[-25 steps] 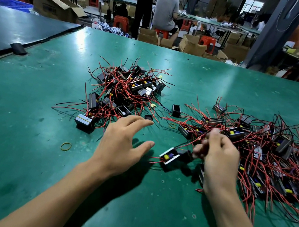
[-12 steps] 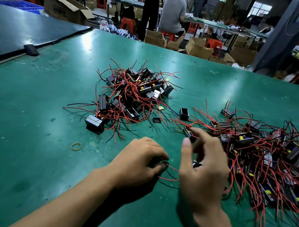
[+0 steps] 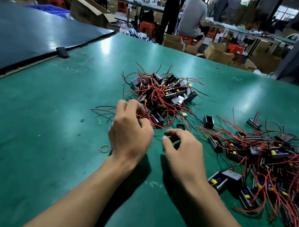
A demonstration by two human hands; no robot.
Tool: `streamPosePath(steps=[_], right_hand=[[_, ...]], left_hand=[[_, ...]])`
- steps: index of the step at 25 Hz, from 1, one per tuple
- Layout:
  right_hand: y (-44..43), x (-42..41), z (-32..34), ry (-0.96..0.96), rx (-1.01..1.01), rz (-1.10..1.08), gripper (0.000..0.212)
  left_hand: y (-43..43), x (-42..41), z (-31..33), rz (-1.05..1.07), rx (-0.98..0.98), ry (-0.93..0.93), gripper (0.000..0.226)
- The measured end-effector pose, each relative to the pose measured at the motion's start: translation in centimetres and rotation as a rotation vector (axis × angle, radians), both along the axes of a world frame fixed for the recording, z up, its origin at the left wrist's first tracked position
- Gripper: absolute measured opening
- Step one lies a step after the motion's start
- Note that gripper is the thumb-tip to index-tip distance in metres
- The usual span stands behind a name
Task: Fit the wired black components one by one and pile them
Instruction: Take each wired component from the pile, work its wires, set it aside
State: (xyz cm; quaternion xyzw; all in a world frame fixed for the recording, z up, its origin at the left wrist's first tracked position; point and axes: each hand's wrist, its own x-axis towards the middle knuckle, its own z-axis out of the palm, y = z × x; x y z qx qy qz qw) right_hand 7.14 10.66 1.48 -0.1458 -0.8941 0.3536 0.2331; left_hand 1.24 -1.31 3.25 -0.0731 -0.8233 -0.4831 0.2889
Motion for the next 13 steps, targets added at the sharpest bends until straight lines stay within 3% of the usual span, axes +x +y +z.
streamPosePath(steps=[2,6,10,13], right_hand=[[-0.5,-0.8,-0.3,-0.102,0.072,0.01,0.019],[0.3,-0.5,-1.4,-0.138,0.288,-0.034,0.019],[3.5,-0.2,-1.3,-0.164,0.342,-0.106,0.017],[5.5,0.1,-1.3,-0.176,0.357,-0.137,0.016]], left_hand=[[-1.2,-1.4,0.2,0.072,-0.02,-0.107,0.021],[-2.3,-3.0,-0.6,0.093,-0.288,-0.467,0.033],[-1.6,-2.5,-1.1,-0.009,-0.37,-0.393,0.036],[-1.1,-1.9,-0.9,-0.101,-0.154,-0.397,0.031]])
